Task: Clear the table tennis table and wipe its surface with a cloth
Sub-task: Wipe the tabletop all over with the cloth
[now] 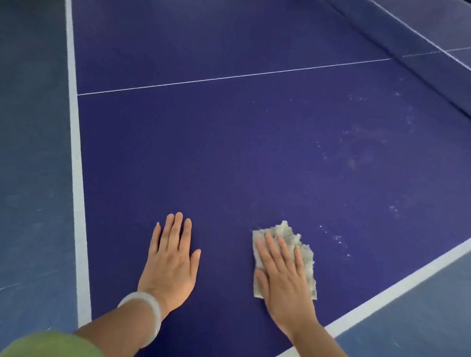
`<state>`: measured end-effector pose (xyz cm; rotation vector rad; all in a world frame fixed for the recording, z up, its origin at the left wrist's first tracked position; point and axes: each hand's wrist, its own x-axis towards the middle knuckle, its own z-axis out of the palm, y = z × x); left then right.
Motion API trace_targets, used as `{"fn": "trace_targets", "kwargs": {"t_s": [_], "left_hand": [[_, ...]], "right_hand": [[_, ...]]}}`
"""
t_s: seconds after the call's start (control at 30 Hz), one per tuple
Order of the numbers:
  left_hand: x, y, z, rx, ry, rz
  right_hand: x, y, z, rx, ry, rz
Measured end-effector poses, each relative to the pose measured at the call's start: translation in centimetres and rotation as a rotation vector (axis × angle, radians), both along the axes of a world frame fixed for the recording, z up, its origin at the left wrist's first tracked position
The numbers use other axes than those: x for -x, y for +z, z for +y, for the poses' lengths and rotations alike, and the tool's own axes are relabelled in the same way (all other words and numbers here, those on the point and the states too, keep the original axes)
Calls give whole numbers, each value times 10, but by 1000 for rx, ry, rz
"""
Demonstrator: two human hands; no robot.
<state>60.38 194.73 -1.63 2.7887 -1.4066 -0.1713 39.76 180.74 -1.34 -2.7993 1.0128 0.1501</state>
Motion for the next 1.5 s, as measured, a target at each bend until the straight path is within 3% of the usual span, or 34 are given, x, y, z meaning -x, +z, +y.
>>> {"fn": "trace_targets", "kwargs": {"t_s": [0.07,0.13,0.3,0.5,0.6,0.7,0.73,0.8,0.9,0.97,1.03,1.1,1.2,1.27,1.37,1.5], "left_hand": [[0,1,0,-4,-3,8],[0,2,-1,-1,1,17],[0,1,-1,-2,-1,17],[0,-1,0,-16,-7,20],[0,-1,-1,-14,-2,25],[1,-3,-1,-11,-4,26],[0,-3,0,-11,-1,27],[0,-2,0,-13,3,24],[1,-1,-1,-15,-6,8],[0,-2,0,-14,-8,3],[-1,-2,0,-11,-2,3],[-2,-1,-1,-14,-1,8],[-2,-2,-1,-18,-6,-4],[-2,-2,0,-28,-4,-5],[-2,0,-1,-24,-3,-11],[-2,-1,0,-15,-7,-18]], "right_hand": [[18,0,-19,-16,-355,1],[21,2,-5,4,-522,-62],[-42,2,56,2,-159,-91],[-122,-7,-27,51,132,-2],[-105,-5,-97,188,-152,64],[-65,1,-130,17,-629,-20],[-63,3,-125,-69,-673,-19],[-77,-2,-99,-47,-702,-24],[-108,-10,-39,88,-461,-62],[-105,-15,-6,84,-142,-100],[-77,-15,-11,61,29,-83],[-40,-15,-41,92,-107,-53],[2,-6,-86,-5,-677,-26],[-3,-2,-80,-38,-837,-31],[-32,-4,-21,80,-622,-38],[-26,-11,58,59,28,-101]]}}
